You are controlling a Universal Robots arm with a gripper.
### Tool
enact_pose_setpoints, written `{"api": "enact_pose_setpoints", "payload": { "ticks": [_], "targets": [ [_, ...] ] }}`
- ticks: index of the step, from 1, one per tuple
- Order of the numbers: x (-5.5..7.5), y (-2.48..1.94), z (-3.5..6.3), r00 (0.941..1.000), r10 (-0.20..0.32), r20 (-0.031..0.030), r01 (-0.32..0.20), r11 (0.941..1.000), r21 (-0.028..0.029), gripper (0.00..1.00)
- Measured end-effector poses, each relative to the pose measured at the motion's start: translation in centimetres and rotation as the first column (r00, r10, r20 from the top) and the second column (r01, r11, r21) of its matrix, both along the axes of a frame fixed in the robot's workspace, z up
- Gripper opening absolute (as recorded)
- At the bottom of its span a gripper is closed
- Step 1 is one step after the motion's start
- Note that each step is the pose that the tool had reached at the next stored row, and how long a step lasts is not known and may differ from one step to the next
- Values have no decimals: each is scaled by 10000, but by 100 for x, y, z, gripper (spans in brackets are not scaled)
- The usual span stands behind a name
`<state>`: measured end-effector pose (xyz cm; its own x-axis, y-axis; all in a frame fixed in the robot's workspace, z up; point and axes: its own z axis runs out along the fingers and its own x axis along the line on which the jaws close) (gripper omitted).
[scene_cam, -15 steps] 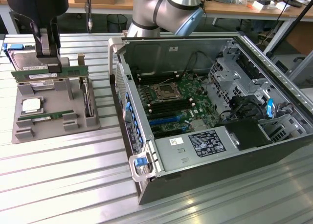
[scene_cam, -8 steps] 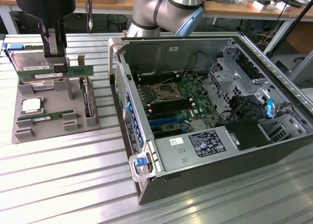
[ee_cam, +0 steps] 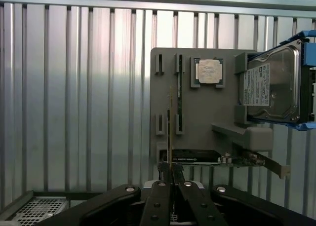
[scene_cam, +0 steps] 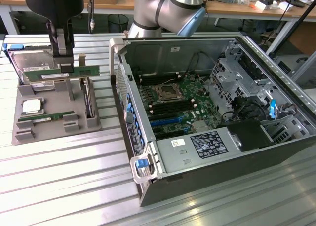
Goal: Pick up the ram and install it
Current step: 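Pick up the ram and move it above insertion slot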
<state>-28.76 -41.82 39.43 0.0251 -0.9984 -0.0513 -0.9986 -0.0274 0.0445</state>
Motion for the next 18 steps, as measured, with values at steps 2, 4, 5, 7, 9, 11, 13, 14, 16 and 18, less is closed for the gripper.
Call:
{"api": "enact_pose_setpoints", "payload": {
  "ticks": [2, 4, 5, 7, 9, 11, 13, 14, 16, 18],
  "targets": [
    [18, 0, 0, 10000, 0, 0, 0, 10000, 0, 12],
    [50, 0, 0, 10000, 0, 0, 0, 10000, -2, 12],
    [66, 0, 0, 10000, 0, -1, 0, 10000, -3, 12],
    [94, 0, 0, 10000, 0, 0, 0, 10000, -3, 12],
    [110, 0, 0, 10000, 0, -1, 0, 10000, -4, 12],
    [142, 0, 0, 10000, 0, 0, 0, 10000, -4, 12],
    [174, 0, 0, 10000, 1, -1, -1, 10000, -4, 12],
    [184, 0, 0, 10000, 0, -1, 0, 10000, -4, 12],
    [221, 0, 0, 10000, 0, -1, 0, 10000, -5, 12],
    [262, 0, 0, 10000, 0, -1, 0, 10000, -5, 12]
  ]
}}
